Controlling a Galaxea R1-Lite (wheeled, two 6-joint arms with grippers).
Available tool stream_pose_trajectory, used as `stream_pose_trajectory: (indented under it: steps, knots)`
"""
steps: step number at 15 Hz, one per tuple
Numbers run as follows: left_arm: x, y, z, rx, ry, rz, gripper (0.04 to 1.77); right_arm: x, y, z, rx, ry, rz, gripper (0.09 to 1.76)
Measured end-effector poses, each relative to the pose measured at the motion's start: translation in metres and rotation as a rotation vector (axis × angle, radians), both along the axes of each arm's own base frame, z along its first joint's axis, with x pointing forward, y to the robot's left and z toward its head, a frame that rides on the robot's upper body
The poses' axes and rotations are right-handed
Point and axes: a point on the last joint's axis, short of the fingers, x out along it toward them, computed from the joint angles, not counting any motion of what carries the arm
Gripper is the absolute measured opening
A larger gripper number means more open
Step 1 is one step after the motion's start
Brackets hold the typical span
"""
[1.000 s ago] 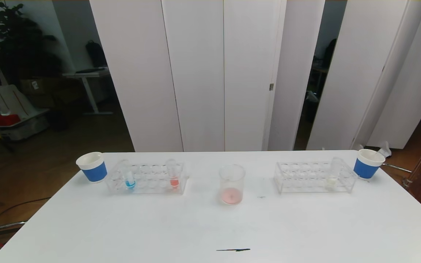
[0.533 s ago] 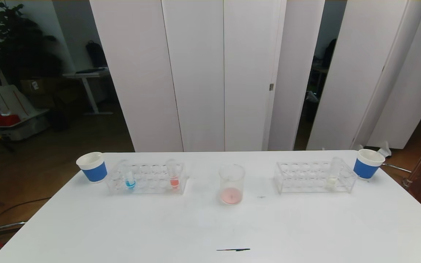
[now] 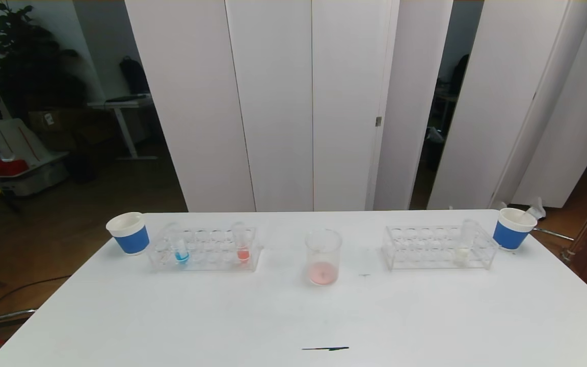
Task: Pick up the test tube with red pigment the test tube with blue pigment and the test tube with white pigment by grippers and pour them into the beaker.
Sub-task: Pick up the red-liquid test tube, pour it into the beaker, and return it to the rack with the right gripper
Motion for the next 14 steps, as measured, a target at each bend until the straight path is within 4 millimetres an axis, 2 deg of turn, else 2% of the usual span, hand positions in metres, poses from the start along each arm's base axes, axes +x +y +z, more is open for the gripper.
stream_pose_trajectory:
  steps: [14]
  knots:
    - [-0.0001, 0.0000, 0.0003, 0.000, -0.001, 0.000, 1.75, 0.0007, 0.0004, -0.0028, -0.048, 0.010, 0.011, 1.75]
